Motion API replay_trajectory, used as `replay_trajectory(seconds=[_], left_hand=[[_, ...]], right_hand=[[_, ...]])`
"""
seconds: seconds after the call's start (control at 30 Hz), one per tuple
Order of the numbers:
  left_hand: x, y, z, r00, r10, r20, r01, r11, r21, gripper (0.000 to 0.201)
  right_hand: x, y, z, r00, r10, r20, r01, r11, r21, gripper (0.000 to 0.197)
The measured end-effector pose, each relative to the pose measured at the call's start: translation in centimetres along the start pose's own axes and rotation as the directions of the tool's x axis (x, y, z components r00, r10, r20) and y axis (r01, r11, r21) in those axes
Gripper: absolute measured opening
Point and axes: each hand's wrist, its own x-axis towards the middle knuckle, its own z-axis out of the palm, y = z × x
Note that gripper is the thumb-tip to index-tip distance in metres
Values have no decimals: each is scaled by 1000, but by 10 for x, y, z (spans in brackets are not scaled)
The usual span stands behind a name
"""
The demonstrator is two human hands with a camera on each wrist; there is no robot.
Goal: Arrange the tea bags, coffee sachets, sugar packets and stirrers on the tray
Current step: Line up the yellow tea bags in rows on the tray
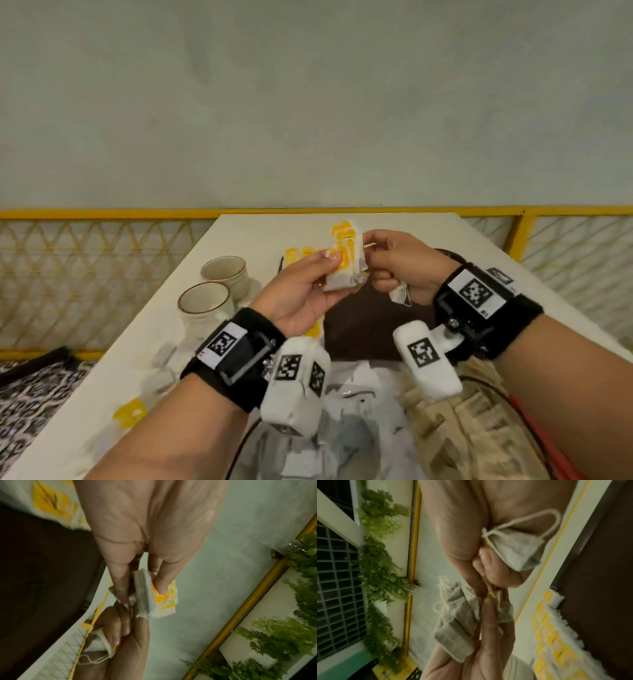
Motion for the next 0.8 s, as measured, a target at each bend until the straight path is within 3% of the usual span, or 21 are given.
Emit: replay_trajectory(seconds=[0.1,0.2,0.37,0.47,0.57,0.7,0.8], left_hand=[[21,-7,12,1000,-2,-16,2,1000,-3,33],[35,-11,18,997,-17,-74,17,1000,7,40],[41,-16,22,992,-50,-118,64,991,117,51],[39,-13,19,993,-63,-98,80,981,176,54],[35,-9,15,995,-67,-70,79,979,189,52],[32,-7,8,995,-82,-52,90,977,192,48],[33,-7,3,995,-82,-53,88,990,113,47]], right_hand=[[1,2,-23,999,29,-19,-26,993,114,9],[6,8,-36,999,35,-29,-27,975,220,17],[11,16,-43,991,13,-131,0,995,101,11],[9,14,-46,997,-2,-81,9,997,83,15],[5,12,-47,1000,16,8,-16,1000,12,33],[5,12,-45,997,-4,83,-1,998,61,8],[5,10,-46,997,-61,54,57,996,75,8]])
